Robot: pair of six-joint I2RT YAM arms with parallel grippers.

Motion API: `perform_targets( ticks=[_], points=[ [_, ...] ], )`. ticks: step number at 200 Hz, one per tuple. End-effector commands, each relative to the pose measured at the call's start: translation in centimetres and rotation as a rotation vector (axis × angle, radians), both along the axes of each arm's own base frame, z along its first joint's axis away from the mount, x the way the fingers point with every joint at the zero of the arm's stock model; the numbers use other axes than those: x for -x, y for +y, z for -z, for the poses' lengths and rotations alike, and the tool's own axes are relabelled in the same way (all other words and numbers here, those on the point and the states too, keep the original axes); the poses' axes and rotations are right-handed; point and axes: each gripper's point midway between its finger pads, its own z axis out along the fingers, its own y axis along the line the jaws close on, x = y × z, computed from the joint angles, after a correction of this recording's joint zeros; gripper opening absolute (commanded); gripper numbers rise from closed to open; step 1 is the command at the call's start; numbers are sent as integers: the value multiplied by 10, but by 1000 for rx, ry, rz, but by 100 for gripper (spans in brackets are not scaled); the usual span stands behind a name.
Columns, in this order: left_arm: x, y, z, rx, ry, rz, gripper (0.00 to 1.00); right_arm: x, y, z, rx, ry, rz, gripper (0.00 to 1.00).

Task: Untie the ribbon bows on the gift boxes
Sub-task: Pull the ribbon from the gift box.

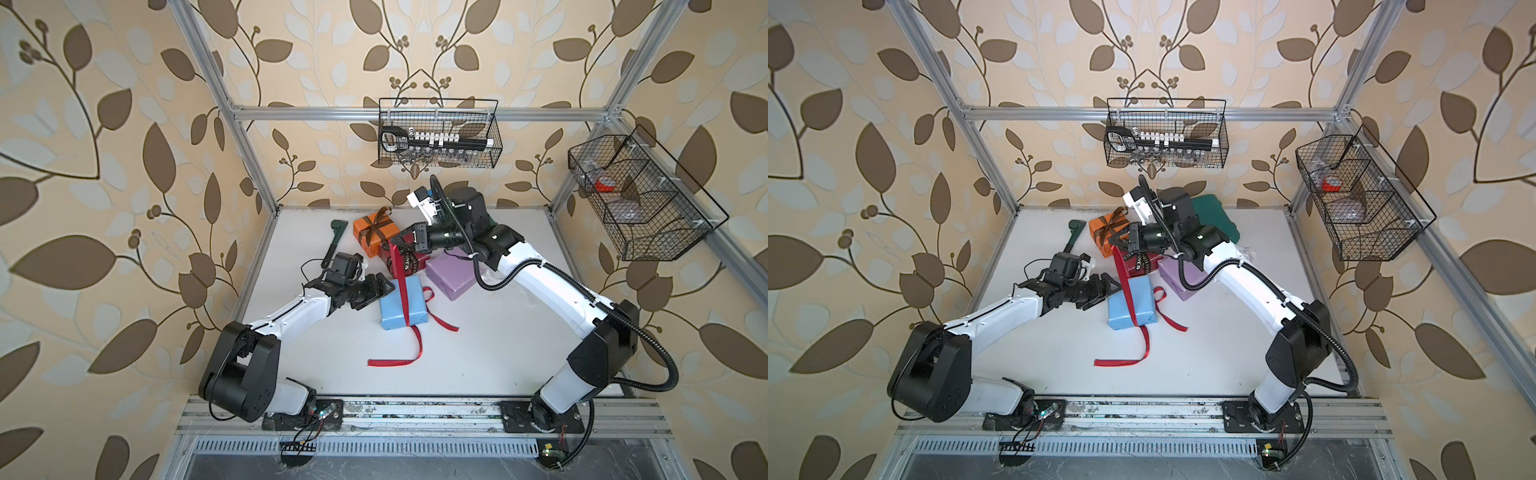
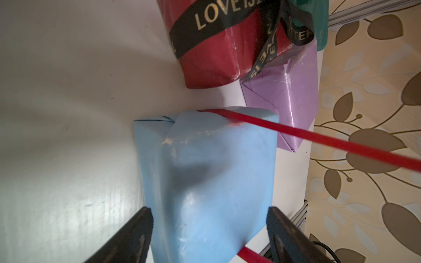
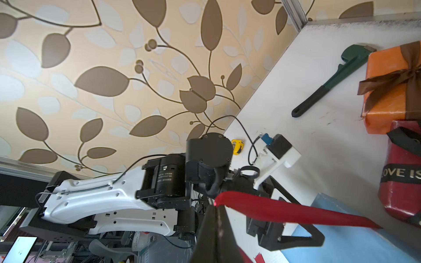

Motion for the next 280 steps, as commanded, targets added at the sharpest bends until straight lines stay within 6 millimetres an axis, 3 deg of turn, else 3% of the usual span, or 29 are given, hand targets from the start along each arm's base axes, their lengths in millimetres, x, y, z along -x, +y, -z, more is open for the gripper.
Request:
perform_targets(
  ticks=[1,28,89,134,185,205,238,263,280],
  points=[
    [-8,-18,1,12,-17,56,82,1,1,-25,-37,-61,-31,0],
    [-5,-28,19,-38,18,90,83,0,-5,-42,-59,-89,-22,0],
    [3,-23,49,-165,102,109,83,-7,-26,-79,-100,-149,7,0],
    [6,-24,59,-175,144,118,82,-14,-50,-117,-137,-228,60,0],
    [10,-24,58,-173,153,124,82,-16,-80,-169,-190,-351,128,0],
    [12,-23,58,-178,159,128,82,-16,-92,-181,-203,-386,159,0],
    [14,-24,61,-176,174,135,82,-18,-98,-172,-208,-379,186,0],
    [15,-27,53,-156,172,150,84,-16,-92,-140,-201,-306,140,0],
    [13,-29,32,-147,130,173,89,-15,-89,-117,-196,-254,118,0]
  ],
)
